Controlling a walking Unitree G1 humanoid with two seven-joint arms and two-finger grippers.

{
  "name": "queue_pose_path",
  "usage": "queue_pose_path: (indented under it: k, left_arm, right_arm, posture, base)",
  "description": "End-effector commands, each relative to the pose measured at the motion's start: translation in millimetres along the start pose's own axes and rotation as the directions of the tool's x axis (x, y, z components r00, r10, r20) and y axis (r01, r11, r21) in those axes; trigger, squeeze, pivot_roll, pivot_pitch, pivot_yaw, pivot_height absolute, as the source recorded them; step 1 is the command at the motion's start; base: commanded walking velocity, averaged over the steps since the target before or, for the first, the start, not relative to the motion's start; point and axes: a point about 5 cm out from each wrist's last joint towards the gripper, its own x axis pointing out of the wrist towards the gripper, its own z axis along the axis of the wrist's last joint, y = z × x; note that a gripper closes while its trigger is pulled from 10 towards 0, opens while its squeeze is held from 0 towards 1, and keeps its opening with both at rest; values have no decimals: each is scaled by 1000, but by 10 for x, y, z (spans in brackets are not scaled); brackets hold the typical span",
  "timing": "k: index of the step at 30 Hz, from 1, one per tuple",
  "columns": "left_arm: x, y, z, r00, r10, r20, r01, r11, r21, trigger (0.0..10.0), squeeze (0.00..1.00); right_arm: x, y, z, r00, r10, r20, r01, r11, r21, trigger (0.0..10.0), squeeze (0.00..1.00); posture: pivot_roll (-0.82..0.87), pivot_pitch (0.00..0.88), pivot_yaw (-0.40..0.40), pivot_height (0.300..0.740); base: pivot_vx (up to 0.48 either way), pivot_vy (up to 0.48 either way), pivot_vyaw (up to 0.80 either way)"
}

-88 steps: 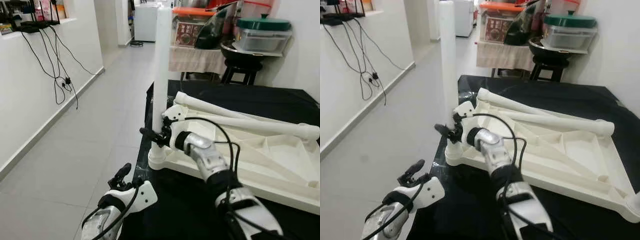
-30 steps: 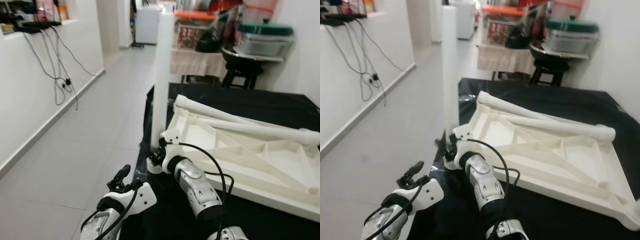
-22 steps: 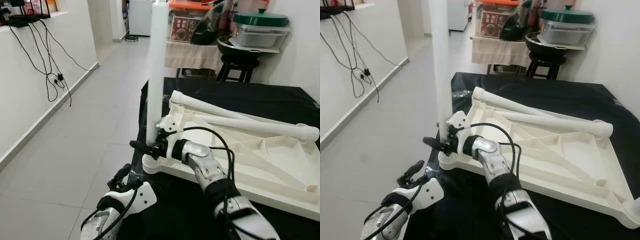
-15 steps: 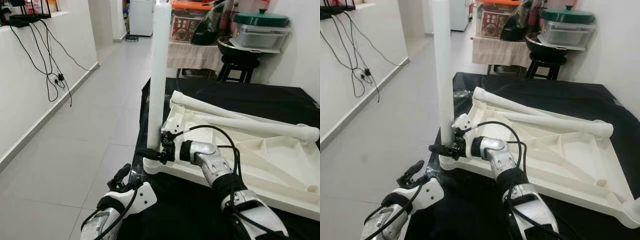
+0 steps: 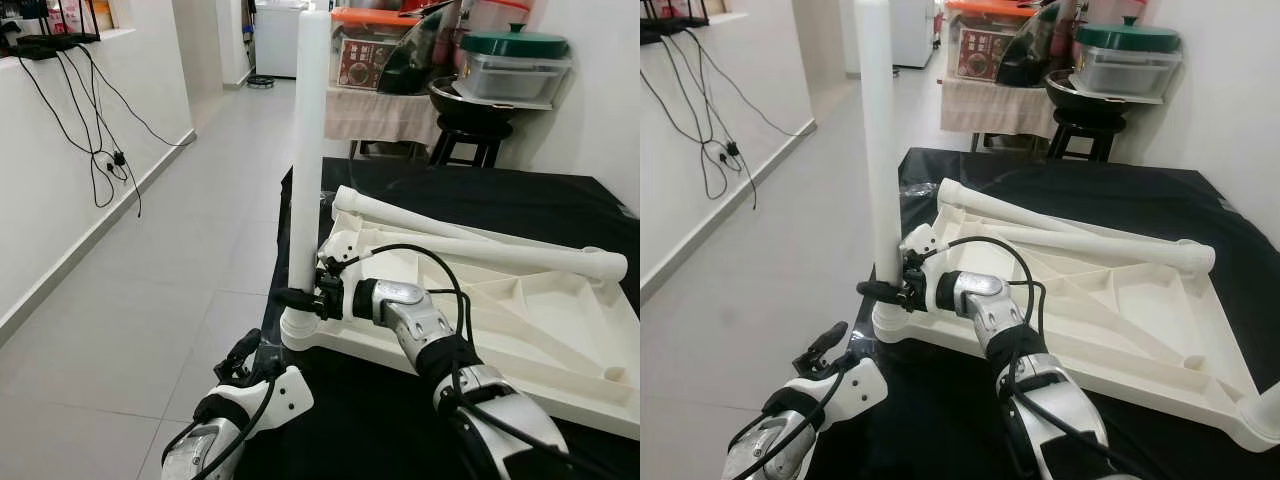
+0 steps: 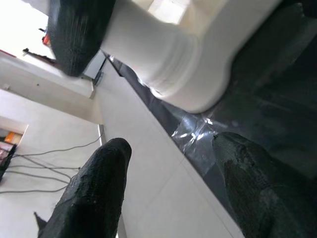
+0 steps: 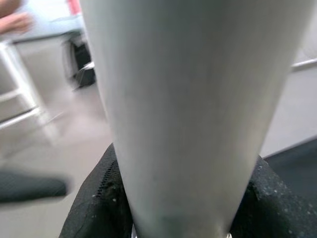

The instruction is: Building children table

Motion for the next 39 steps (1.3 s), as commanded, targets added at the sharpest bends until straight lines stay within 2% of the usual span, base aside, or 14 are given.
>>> queue_pose_path:
  k: [1, 2, 4, 11, 17, 18, 19, 20, 21, 22, 27, 28, 29, 39]
  left_arm:
    - [-27, -35, -19, 1000, -12, -10, 12, 1000, 12, 10000, 0]
    - [-33, -26, -22, 1000, -11, -10, 11, 1000, 12, 10000, 0]
    - [-45, -19, -51, 1000, -11, -11, 11, 1000, 13, 10000, 0]
    - [-48, -15, -78, 1000, -12, -14, 12, 1000, 13, 10000, 0]
    - [-48, -16, -83, 1000, -12, -17, 12, 1000, 13, 10000, 0]
    - [-47, -17, -84, 1000, -12, -17, 12, 1000, 13, 10000, 0]
    - [-44, -17, -84, 1000, -12, -17, 12, 1000, 13, 10000, 0]
    - [-43, -15, -84, 1000, -12, -16, 12, 1000, 13, 10000, 0]
    - [-43, -15, -84, 1000, -12, -16, 12, 1000, 13, 10000, 0]
    - [-43, -13, -83, 1000, -12, -15, 12, 1000, 13, 10000, 0]
    - [-40, -9, -77, 1000, -12, -13, 12, 1000, 13, 10000, 0]
    - [-39, -10, -71, 1000, -12, -13, 12, 1000, 13, 10000, 0]
    - [-39, -11, -64, 1000, -11, -12, 11, 1000, 13, 10000, 0]
    - [-48, -3, -61, 1000, -10, -12, 10, 1000, 13, 10000, 0]
  right_arm:
    - [-133, 35, -266, 950, -308, -48, 311, 949, 58, 0, 0]
    - [-203, 206, -355, 922, -386, -41, 388, 916, 97, 0, 0]
    - [-219, 446, -490, 931, -361, -53, 365, 916, 169, 0, 0]
    - [-145, 338, -451, 933, -358, -41, 360, 926, 115, 0, 0]
    - [-89, 380, -426, 943, -331, -35, 332, 936, 113, 0, 0]
    - [-70, 401, -368, 954, -299, -20, 299, 948, 108, 10000, 0]
    - [-53, 381, -276, 968, -250, 5, 248, 964, 94, 10000, 31]
    - [-61, 377, -177, 980, -198, 25, 196, 978, 70, 10000, 898]
    - [-61, 377, -177, 980, -198, 25, 196, 978, 70, 10000, 898]
    - [-71, 348, -72, 993, -111, 45, 108, 993, 54, 10000, 1000]
    - [-105, 269, 56, 996, 57, 67, -60, 997, 39, 10000, 1000]
    - [-144, 192, 72, 987, 155, 40, -154, 988, -18, 10000, 976]
    - [-186, 124, 62, 972, 237, -6, -237, 968, -80, 10000, 0]
    - [-168, -95, 120, 929, 328, -170, -354, 922, -156, 10000, 0]
  posture:
    - [78, 0, -93, 740]
    - [76, 0, -88, 740]
    - [53, 0, -75, 740]
    - [47, 0, -67, 740]
    - [58, 0, -68, 740]
    - [58, 0, -68, 740]
    - [54, 0, -64, 740]
    - [46, 0, -59, 740]
    - [46, 0, -59, 740]
    - [46, 0, -59, 740]
    - [47, 0, -59, 740]
    - [64, 0, -66, 740]
    - [78, 0, -71, 740]
    - [105, 0, -70, 740]
  base:
    - [0, 0, 0]
    - [0, 0, 0]
    - [0, 0, 0]
    - [0, 0, 0]
    - [0, 0, 0]
    - [0, 0, 0]
    - [0, 0, 0]
    - [0, 0, 0]
    - [0, 0, 0]
    - [0, 0, 0]
    - [0, 0, 0]
    - [0, 0, 0]
    - [0, 0, 0]
    - [0, 0, 0]
